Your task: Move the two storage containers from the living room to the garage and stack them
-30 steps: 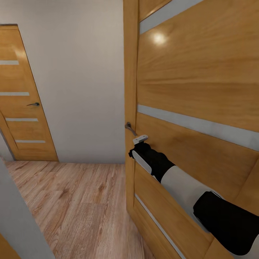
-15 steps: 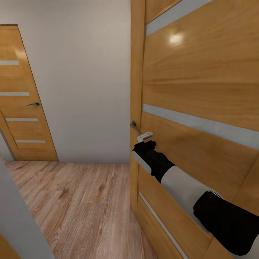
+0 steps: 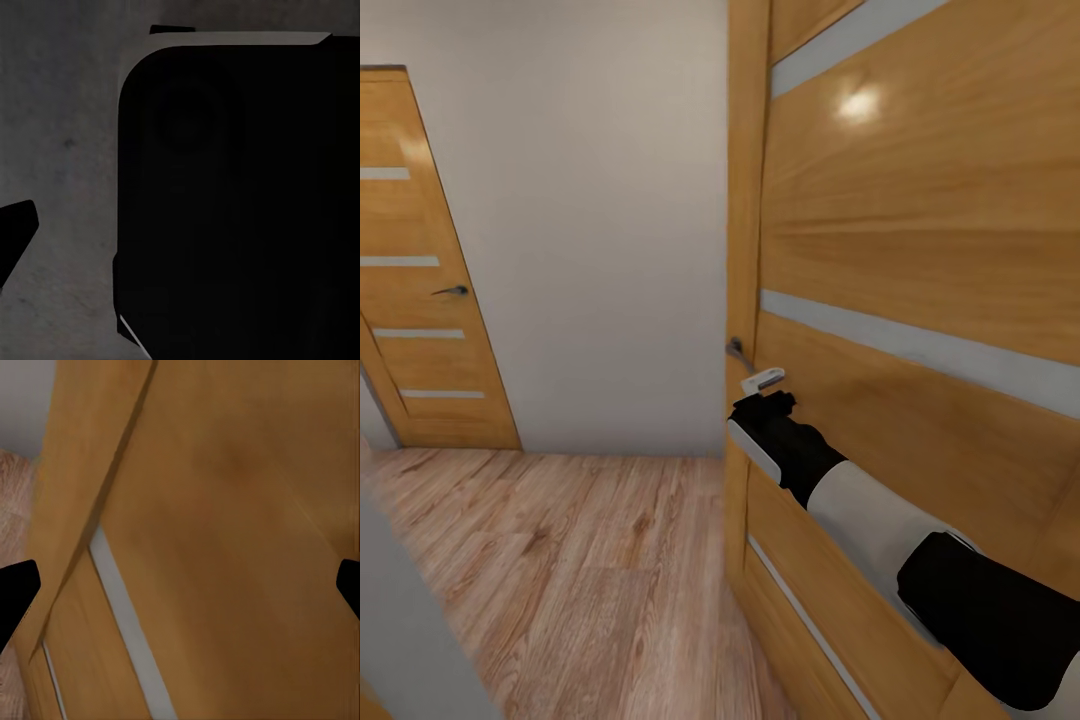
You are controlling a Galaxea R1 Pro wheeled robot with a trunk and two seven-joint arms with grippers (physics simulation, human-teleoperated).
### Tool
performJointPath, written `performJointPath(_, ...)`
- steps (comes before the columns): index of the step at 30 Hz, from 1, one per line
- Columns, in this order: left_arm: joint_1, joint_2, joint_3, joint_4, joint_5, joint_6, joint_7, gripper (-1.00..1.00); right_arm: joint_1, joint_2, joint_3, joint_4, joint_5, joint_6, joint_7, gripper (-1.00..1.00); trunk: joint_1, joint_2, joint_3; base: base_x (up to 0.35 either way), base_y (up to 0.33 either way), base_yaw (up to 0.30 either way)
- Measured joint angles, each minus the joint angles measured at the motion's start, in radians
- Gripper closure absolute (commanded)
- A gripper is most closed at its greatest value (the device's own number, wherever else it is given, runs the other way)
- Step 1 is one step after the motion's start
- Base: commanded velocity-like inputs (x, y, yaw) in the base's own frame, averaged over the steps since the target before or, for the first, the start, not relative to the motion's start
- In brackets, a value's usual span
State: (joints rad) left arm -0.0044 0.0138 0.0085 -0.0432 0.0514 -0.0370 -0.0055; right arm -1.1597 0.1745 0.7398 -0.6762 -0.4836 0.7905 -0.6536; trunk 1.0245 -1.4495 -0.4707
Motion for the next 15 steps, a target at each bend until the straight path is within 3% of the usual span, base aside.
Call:
performJointPath(6,0.000,0.000,0.000,0.000,0.000,0.000,0.000,-1.00,0.000,0.000,0.000,0.000,0.006,0.002,-0.001,-1.00,0.000,0.000,0.000,0.227,0.000,0.000)
performJointPath(15,0.000,0.000,0.000,0.000,0.000,0.000,0.000,-1.00,0.000,0.000,0.003,0.000,0.006,0.003,-0.003,-1.00,0.000,0.000,0.000,0.028,0.000,0.000)
